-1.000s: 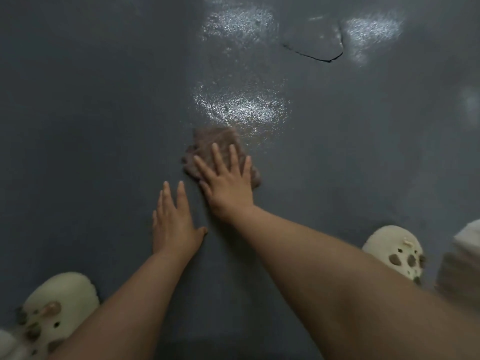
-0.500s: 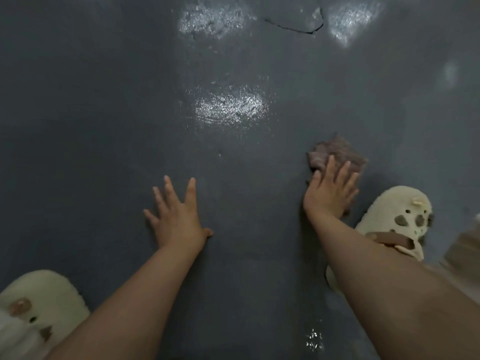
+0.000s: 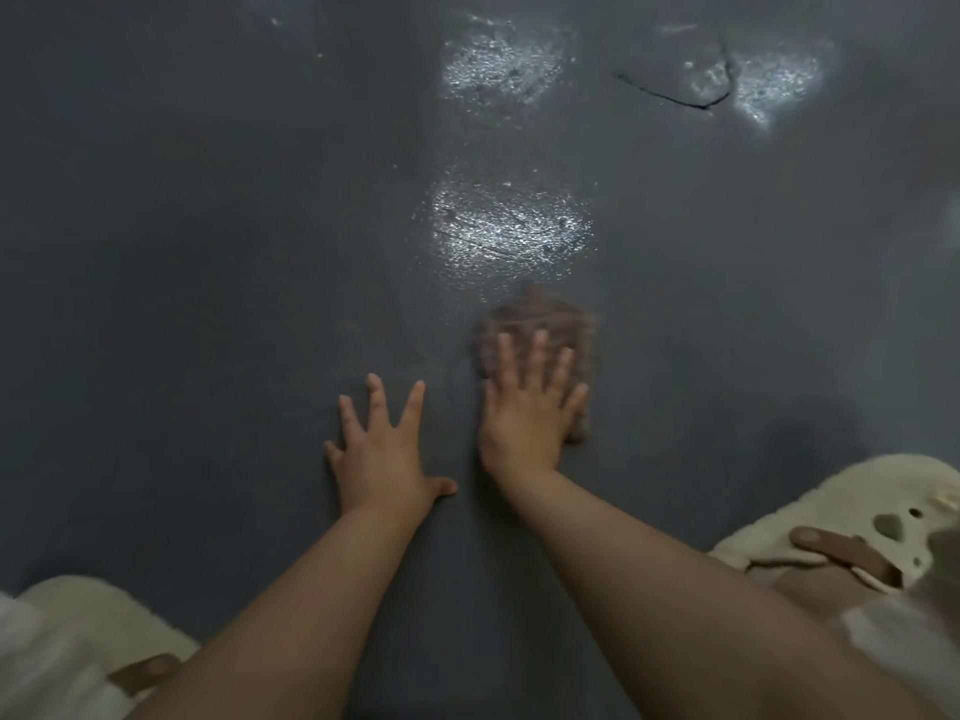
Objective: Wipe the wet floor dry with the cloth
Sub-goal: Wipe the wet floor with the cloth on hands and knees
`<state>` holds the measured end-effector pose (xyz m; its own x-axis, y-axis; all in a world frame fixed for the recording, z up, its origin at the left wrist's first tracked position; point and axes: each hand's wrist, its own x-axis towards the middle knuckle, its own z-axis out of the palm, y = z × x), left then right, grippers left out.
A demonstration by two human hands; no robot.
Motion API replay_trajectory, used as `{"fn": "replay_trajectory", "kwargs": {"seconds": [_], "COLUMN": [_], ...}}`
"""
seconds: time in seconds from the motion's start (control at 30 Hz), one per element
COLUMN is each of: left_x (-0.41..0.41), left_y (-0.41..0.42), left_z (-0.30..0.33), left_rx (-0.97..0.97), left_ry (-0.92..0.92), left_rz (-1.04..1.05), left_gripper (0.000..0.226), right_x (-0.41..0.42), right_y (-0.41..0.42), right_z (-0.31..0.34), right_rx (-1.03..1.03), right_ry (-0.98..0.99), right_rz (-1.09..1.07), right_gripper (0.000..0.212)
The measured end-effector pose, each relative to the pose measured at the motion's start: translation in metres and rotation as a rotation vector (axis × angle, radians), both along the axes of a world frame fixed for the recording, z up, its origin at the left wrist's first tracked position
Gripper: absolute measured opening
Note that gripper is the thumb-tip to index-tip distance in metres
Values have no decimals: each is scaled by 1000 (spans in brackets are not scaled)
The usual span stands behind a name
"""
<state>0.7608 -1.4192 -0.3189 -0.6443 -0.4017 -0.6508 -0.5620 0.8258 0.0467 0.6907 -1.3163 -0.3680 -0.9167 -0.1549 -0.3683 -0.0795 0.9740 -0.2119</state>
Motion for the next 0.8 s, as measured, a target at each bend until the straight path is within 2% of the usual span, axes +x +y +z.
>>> {"fn": "replay_trajectory", "kwargs": {"seconds": [0.1,0.2,0.27,0.43,0.53,0.6,0.7,0.8], "left_x": [2,5,7,19,30,36,43,53], "left_y": [-4,-11,-19,-39,-50,-56,-60,-61], "left_z": [0,0,1,4,5,4,0,-5], "left_rx": [-5,9,42,-56,-109,-126,-79,-74], "left_ry": [15,51,63,35,-29,-64,-67,-13], "left_rz": [29,50,50,191,330,411,538,544], "left_gripper": [116,109,102,98,105,112,117,114], "right_x": [18,-10,-37,-69,-54,-39,-5,38], "right_y": [-9,15,27,11,-14,-29,-54,-67], "right_z": [-3,-7,-6,4,7,6,7,3], "right_rx": [-73,-61,-41,50,15,-3,3,-61], "right_ry": [51,119,154,39,-1,-10,-22,48], "right_rz": [447,638,571,119,29,47,289,745], "right_gripper": [55,52,54,53,54,54,53,53]}}
